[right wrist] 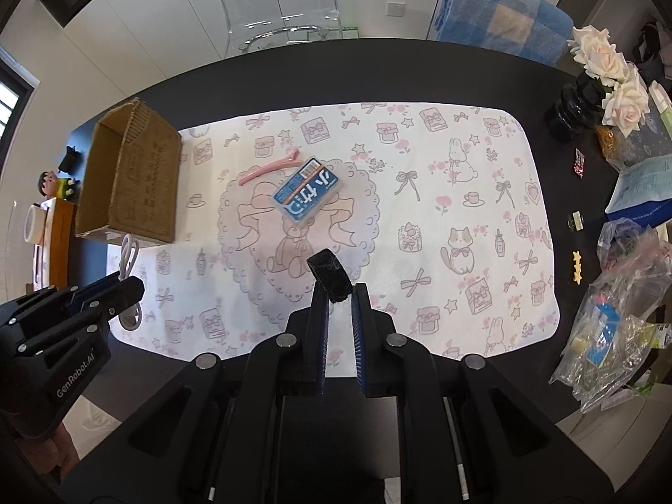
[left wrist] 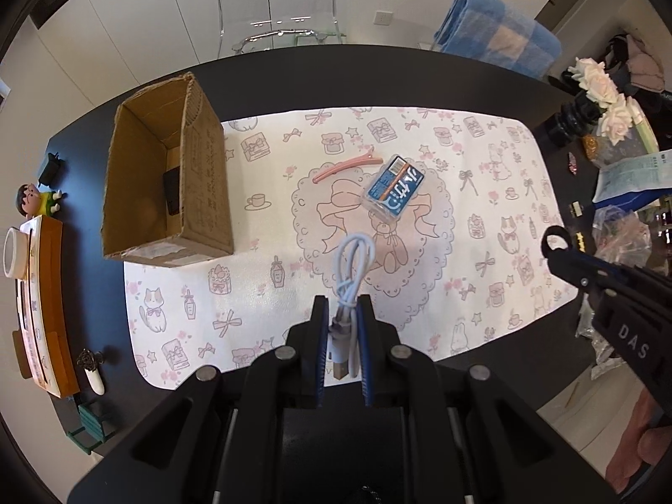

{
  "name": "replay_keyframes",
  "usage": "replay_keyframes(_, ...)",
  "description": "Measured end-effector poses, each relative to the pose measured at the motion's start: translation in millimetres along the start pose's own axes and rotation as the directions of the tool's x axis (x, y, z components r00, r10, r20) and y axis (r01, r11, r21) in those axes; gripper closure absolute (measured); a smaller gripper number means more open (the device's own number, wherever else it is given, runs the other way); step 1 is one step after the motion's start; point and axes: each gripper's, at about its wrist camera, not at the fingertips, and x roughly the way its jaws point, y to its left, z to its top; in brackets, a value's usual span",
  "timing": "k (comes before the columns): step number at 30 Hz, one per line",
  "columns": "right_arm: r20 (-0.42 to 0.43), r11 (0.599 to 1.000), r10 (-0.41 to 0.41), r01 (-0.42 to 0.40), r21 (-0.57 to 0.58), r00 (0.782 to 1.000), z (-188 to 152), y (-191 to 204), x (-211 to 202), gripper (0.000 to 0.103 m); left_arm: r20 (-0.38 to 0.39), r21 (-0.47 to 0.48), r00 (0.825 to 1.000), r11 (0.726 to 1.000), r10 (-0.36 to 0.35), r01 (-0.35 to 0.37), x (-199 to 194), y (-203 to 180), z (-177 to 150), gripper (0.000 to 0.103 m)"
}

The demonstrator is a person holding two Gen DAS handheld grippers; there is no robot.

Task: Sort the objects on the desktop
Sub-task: 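Carry the white cable into the box and open the left tool while the right tool carries the black item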

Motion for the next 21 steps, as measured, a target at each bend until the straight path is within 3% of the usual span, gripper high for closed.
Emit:
replay_keyframes(8, 0.009, 0.999, 0.015, -0.015, -0.034, 1.000, -9.2, 25.7, -12.6, 0.092, 0.031, -0.053, 0.999, 0.998, 0.017, -0.015, -21.2, 35.1, -10.2, 0.090)
replay_keyframes(21, -0.001, 0.983, 0.047, -0.047, -0.177, 0.999, -10.3, 106.1, -12.1, 0.092, 0.055, -0.185, 0.996, 0.981, 0.072, -0.060, -43.4, 112.2, -23.8, 0.090)
